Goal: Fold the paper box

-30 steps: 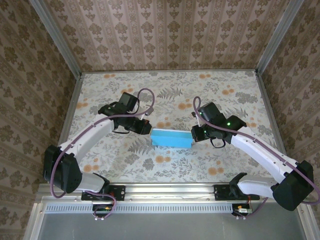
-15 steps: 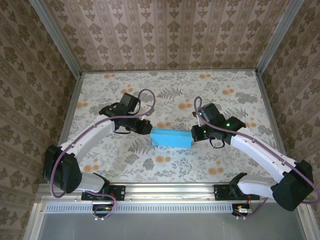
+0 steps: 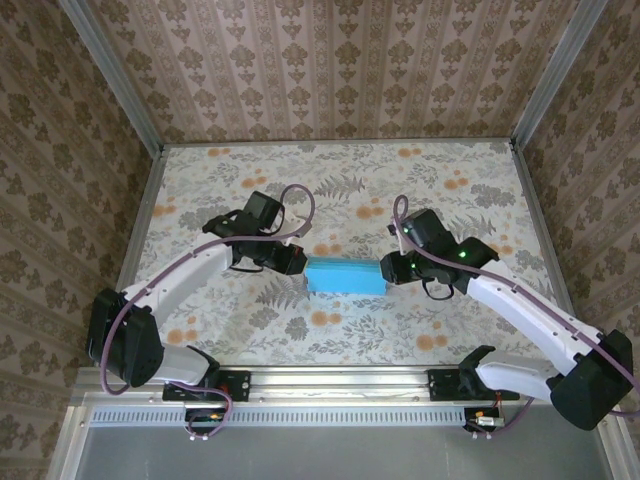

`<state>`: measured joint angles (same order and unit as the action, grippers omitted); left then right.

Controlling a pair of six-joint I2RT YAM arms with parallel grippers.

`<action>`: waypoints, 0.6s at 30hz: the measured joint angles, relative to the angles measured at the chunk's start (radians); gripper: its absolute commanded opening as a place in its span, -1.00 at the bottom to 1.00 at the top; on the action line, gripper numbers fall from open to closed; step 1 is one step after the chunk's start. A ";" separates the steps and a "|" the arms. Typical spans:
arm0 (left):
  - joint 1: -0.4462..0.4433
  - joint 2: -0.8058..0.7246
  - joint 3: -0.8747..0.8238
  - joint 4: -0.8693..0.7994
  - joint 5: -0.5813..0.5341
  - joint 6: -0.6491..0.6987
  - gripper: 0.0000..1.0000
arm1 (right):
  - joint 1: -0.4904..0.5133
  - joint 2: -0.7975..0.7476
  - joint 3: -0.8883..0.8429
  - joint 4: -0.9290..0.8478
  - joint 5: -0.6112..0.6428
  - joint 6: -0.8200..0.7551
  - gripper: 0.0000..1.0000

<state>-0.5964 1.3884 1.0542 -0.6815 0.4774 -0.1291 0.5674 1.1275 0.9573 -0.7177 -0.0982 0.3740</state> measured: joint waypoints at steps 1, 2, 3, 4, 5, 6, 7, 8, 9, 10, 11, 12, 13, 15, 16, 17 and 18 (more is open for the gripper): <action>0.000 0.000 0.000 0.001 0.000 -0.001 -0.89 | 0.000 0.000 0.008 -0.001 0.000 0.000 -0.50; -0.001 0.000 0.000 0.001 0.000 -0.002 -0.89 | 0.000 0.000 0.017 -0.001 0.001 0.000 -0.55; -0.001 0.000 0.000 0.001 0.000 -0.002 -0.89 | 0.000 0.000 0.026 -0.001 0.002 0.001 -0.60; -0.002 0.000 0.000 0.001 0.000 -0.003 -0.89 | 0.000 0.000 0.033 0.000 0.004 0.002 -0.64; -0.003 0.000 0.000 0.002 0.000 -0.003 -0.89 | 0.000 0.001 0.042 0.000 0.008 0.002 -0.66; -0.005 0.000 0.000 0.001 0.000 -0.003 -0.89 | 0.000 0.003 0.048 0.003 0.010 0.003 -0.68; -0.005 0.000 0.000 0.001 0.000 -0.003 -0.89 | 0.000 0.006 0.051 0.005 0.013 0.002 -0.70; -0.005 0.000 0.000 0.001 0.000 -0.003 -0.89 | 0.000 0.011 0.054 0.006 0.014 0.003 -0.71; -0.005 0.000 0.000 0.002 0.000 -0.003 -0.88 | 0.000 0.017 0.055 0.008 0.016 0.004 -0.72; -0.005 0.000 0.000 0.002 0.000 -0.003 -0.88 | 0.000 0.024 0.055 0.010 0.017 0.003 -0.73; -0.005 0.000 0.000 0.002 0.000 -0.003 -0.89 | 0.000 0.031 0.055 0.011 0.017 0.003 -0.74; -0.005 0.000 0.000 0.002 0.000 -0.003 -0.88 | 0.000 0.039 0.055 0.011 0.017 0.003 -0.74; -0.005 0.000 0.000 0.002 0.000 -0.004 -0.88 | 0.000 0.045 0.055 0.011 0.017 0.003 -0.74; -0.006 0.000 0.000 0.002 0.000 -0.006 -0.88 | 0.000 0.059 0.055 0.013 0.020 0.003 -0.77; -0.006 0.000 0.000 0.001 0.000 -0.006 -0.87 | 0.000 0.064 0.054 0.014 0.023 0.003 -0.77; -0.006 0.000 0.000 0.002 0.000 -0.006 -0.87 | 0.000 0.070 0.053 0.015 0.027 0.003 -0.78; -0.006 0.000 0.000 0.001 0.000 -0.006 -0.87 | 0.000 0.075 0.052 0.016 0.032 0.003 -0.78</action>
<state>-0.6025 1.3884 1.0542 -0.6804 0.4778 -0.1352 0.5674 1.2026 1.0092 -0.7021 -0.0662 0.3771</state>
